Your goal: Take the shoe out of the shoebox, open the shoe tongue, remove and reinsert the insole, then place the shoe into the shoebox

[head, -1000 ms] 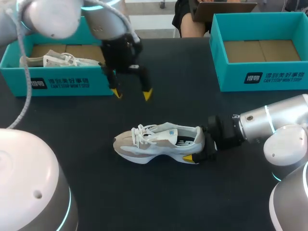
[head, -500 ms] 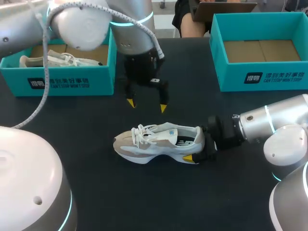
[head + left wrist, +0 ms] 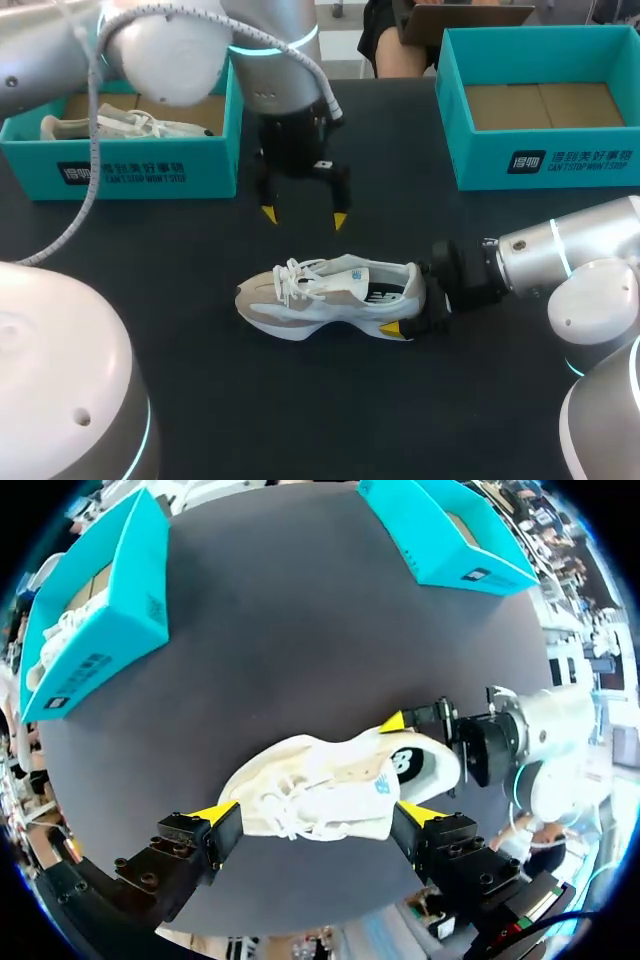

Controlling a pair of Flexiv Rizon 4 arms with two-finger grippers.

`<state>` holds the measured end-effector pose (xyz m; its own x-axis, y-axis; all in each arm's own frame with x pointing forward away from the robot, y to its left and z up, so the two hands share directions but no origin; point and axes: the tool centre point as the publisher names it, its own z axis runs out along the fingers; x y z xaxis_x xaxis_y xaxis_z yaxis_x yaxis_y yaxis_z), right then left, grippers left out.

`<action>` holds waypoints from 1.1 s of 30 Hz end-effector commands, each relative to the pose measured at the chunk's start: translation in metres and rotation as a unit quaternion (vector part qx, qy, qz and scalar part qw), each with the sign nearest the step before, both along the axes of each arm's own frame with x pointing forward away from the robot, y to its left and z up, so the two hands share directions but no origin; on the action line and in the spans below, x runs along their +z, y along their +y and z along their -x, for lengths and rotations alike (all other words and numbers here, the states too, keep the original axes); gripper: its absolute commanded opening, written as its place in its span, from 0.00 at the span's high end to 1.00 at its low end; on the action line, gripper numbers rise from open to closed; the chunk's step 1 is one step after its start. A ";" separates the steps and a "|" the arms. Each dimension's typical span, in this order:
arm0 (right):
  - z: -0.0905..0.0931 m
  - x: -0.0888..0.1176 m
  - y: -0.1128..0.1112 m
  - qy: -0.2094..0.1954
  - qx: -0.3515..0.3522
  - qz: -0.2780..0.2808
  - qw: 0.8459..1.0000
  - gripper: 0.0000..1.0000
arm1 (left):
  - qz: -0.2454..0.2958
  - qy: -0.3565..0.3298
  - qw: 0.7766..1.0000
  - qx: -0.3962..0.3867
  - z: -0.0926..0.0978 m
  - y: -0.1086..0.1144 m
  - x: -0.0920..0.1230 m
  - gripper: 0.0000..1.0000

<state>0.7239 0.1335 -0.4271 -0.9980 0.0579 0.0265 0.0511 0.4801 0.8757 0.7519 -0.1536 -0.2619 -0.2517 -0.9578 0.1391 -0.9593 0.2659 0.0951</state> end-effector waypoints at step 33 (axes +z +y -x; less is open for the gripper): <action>-0.002 -0.006 0.005 0.000 -0.001 0.002 1.000 1.00 | -0.117 -0.035 0.987 0.104 0.031 -0.077 -0.077 0.00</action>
<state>0.7239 0.1336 -0.4271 -0.9980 0.0579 0.0265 0.0511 0.4799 0.8758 0.7180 -0.2215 -0.3333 -0.0470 -0.9969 -0.0627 -0.9976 0.0436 0.0545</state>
